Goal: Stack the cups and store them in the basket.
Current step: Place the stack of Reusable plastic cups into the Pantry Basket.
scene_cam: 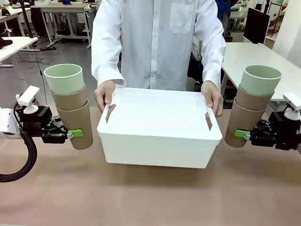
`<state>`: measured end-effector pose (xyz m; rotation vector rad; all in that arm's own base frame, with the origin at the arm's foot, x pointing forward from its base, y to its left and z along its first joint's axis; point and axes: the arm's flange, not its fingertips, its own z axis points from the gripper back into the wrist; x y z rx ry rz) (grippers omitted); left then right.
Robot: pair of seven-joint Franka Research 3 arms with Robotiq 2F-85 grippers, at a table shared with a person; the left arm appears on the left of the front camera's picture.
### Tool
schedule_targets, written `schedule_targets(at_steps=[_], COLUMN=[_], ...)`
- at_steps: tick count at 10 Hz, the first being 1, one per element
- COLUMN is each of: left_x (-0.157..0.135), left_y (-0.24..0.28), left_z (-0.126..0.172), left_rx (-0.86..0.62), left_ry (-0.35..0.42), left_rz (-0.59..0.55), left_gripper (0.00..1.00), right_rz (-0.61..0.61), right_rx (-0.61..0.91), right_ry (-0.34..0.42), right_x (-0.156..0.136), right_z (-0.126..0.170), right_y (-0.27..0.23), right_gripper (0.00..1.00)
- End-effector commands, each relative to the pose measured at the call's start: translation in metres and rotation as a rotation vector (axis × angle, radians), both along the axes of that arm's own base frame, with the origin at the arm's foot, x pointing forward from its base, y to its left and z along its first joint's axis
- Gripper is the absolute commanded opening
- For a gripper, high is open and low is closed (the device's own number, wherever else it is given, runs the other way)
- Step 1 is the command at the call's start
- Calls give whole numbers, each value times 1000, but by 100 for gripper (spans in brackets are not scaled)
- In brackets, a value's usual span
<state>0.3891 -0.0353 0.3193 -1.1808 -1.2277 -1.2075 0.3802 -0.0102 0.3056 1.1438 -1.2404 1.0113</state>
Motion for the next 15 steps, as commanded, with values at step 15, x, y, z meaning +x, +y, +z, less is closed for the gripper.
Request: schedule_targets(at_steps=[15], left_x=[0], left_y=[0], left_z=[4], left_rx=[-8], left_ry=[-8], left_rz=[-1], left_gripper=[84], right_rz=[2], right_rx=[-1], right_ry=[-11], right_x=[0], right_z=[4], right_y=[1], right_gripper=[84])
